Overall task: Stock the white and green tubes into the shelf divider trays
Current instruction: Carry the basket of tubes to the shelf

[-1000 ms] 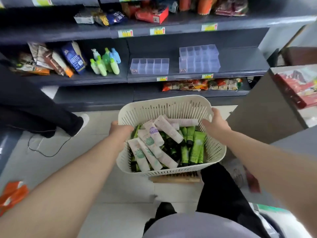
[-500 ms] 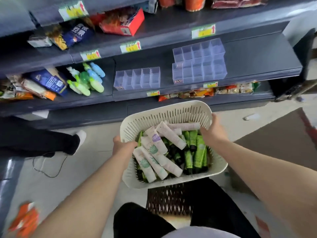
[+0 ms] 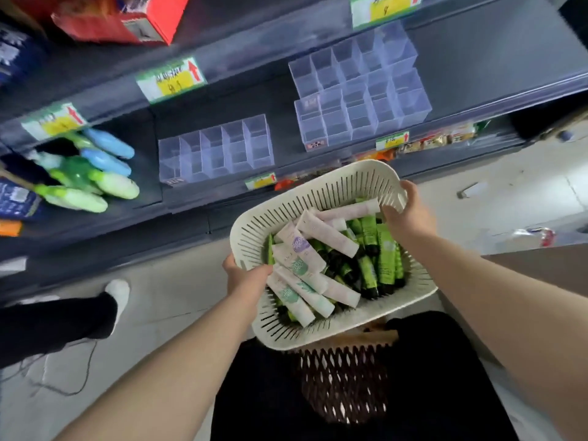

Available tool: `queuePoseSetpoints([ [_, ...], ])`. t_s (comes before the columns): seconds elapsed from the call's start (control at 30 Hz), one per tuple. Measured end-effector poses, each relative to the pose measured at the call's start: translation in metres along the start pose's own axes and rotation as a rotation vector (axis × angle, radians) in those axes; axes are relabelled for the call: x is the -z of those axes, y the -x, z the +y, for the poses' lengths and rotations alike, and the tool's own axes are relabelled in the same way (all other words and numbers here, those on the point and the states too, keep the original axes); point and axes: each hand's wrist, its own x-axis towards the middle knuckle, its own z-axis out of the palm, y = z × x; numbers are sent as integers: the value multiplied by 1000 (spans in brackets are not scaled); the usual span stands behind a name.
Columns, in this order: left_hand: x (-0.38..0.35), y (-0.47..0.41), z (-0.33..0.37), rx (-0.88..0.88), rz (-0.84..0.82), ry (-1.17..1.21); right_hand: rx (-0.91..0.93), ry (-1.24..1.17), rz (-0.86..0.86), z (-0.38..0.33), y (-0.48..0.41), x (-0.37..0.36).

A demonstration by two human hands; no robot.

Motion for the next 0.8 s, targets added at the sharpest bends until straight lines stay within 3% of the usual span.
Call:
queuePoseSetpoints([
  [0.43,-104,-163,-26,-49,-56,29,15,-31,67,70,-124,-114],
  [0.73,-165,-208,-41,-234,102,77,139,73,149,100,-195,-135],
  [0.8,-163,-208,-39,-234,99,30,143,104,100,103,-195,-135],
])
